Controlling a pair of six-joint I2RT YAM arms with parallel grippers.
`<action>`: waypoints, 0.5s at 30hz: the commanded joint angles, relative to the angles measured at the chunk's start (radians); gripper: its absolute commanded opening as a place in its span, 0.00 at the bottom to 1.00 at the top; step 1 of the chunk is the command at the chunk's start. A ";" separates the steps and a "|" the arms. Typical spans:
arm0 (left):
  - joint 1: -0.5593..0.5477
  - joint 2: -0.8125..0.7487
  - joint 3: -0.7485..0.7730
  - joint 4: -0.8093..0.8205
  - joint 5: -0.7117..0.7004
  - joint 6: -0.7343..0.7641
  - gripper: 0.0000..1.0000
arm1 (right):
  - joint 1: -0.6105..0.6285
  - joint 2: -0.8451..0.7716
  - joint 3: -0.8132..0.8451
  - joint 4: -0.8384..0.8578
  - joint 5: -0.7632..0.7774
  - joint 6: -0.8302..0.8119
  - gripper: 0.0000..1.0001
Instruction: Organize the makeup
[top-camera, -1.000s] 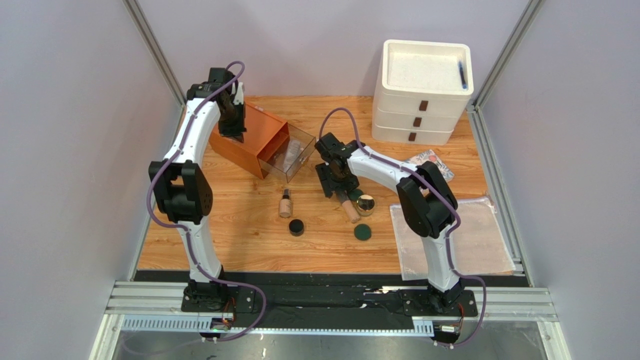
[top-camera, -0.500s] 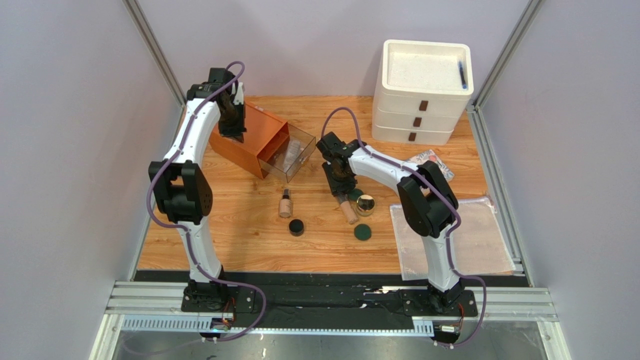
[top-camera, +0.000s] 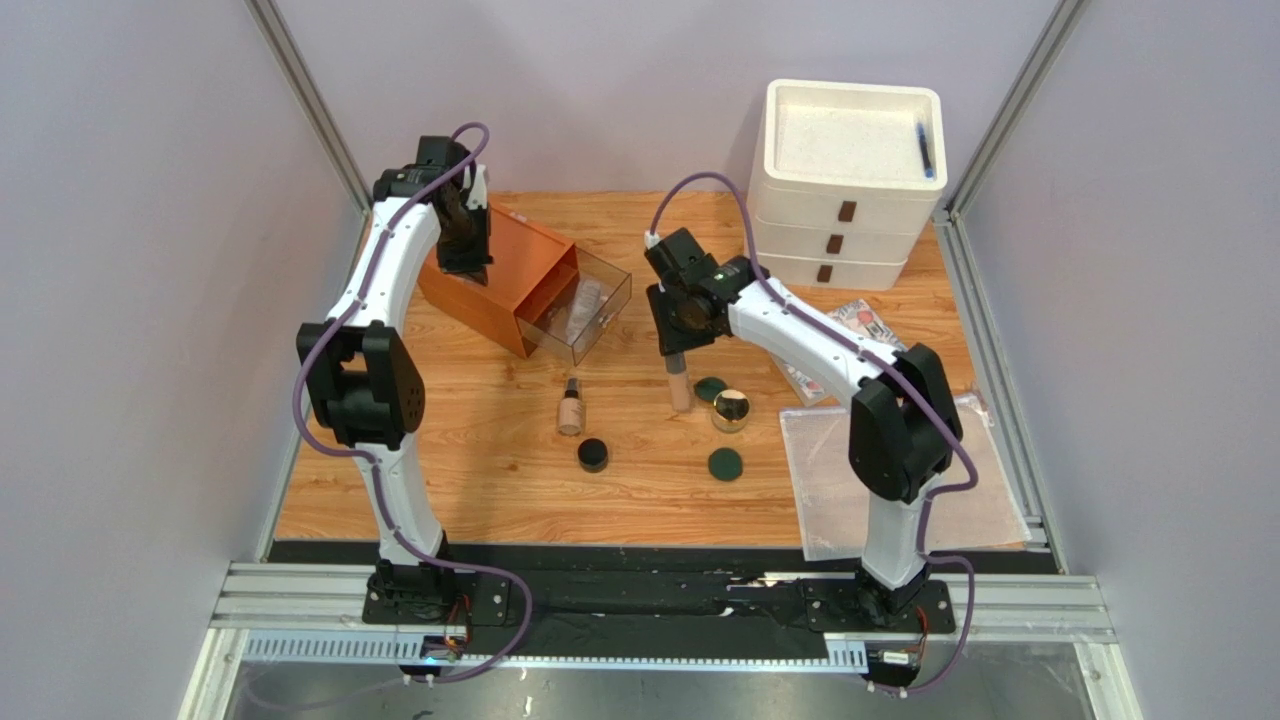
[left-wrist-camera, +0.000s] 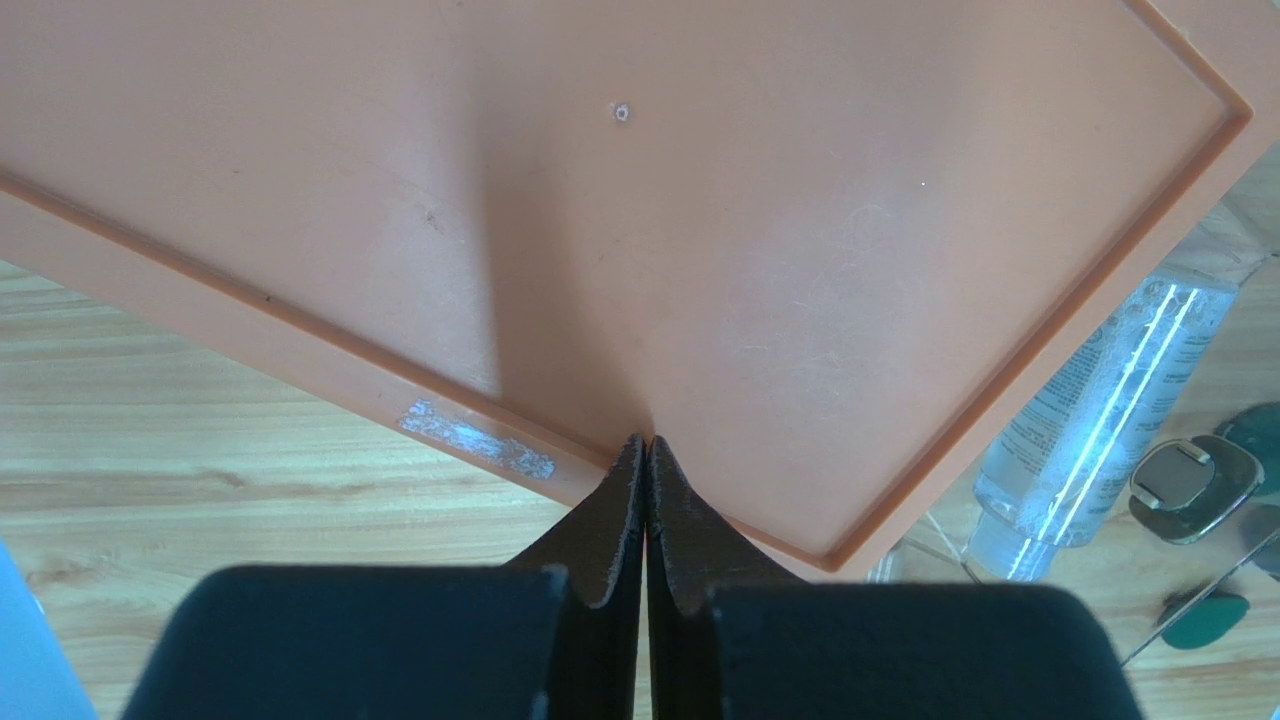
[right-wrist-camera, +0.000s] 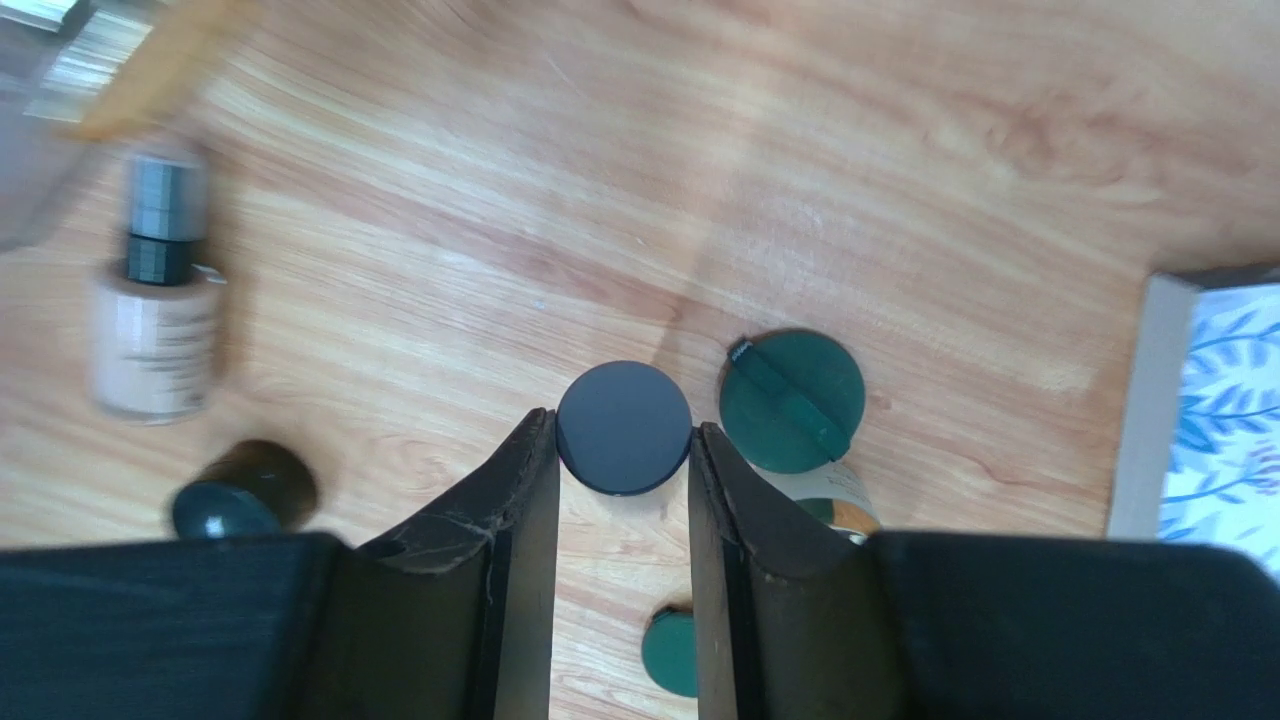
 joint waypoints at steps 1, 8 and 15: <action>0.005 0.003 -0.031 -0.040 -0.001 -0.004 0.00 | 0.000 -0.112 0.104 0.046 -0.022 -0.024 0.00; 0.005 0.008 -0.030 -0.040 0.007 -0.010 0.00 | -0.002 -0.174 0.193 0.158 -0.157 -0.035 0.00; 0.005 0.006 -0.031 -0.041 0.002 -0.007 0.00 | -0.048 -0.154 0.274 0.332 -0.404 0.023 0.00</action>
